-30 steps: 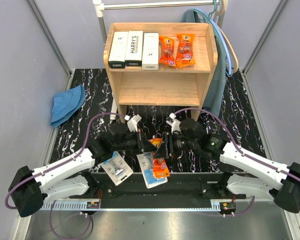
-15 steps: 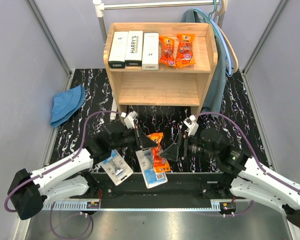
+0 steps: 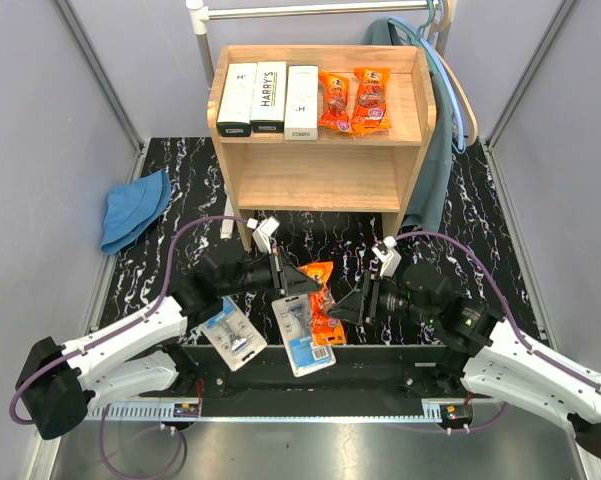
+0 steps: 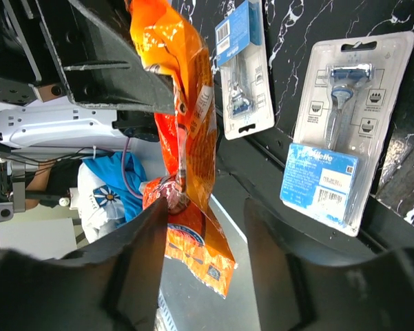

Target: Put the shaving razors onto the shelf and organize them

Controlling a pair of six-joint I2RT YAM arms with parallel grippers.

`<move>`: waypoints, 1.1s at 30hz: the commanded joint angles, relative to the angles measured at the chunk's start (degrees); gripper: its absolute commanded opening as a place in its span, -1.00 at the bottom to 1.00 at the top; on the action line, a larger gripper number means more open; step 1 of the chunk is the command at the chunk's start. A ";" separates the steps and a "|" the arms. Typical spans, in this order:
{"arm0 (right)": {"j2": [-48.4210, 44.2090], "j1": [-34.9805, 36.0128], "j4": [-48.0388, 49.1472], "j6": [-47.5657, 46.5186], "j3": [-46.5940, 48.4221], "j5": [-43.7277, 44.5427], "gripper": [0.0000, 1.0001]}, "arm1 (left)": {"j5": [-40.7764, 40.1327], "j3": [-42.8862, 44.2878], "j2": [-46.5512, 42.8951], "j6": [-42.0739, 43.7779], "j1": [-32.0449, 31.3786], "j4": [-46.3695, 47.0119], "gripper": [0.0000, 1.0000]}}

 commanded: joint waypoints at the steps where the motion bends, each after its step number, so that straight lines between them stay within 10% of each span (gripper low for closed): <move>1: 1.35 0.40 3.40 0.27 0.19 2.02 0.01 | 3.05 2.61 -0.46 0.00 -0.04 5.49 -1.00; 9: 3.47 0.40 5.51 0.62 0.01 0.61 -0.87 | 2.96 2.17 -0.82 -0.44 -0.04 6.46 -1.00; 14: 2.50 0.40 4.55 0.36 0.54 1.75 -0.98 | 2.97 2.34 -0.90 0.26 0.05 5.32 -0.80; 17: 2.50 0.40 3.67 0.18 0.98 2.02 -1.00 | 2.26 2.78 -1.34 2.10 0.05 3.22 0.02; 18: 2.50 0.49 3.57 0.18 1.15 2.11 -1.00 | 1.56 3.39 -1.43 2.72 0.05 1.03 0.61; 20: 2.32 0.40 2.96 0.18 1.24 2.37 -1.00 | 0.77 4.19 -1.87 4.47 0.05 -1.52 0.96; 33: 0.74 0.40 -2.40 0.44 2.82 6.32 -1.00 | -26.26 15.52 -7.23 14.33 0.05 -38.66 0.98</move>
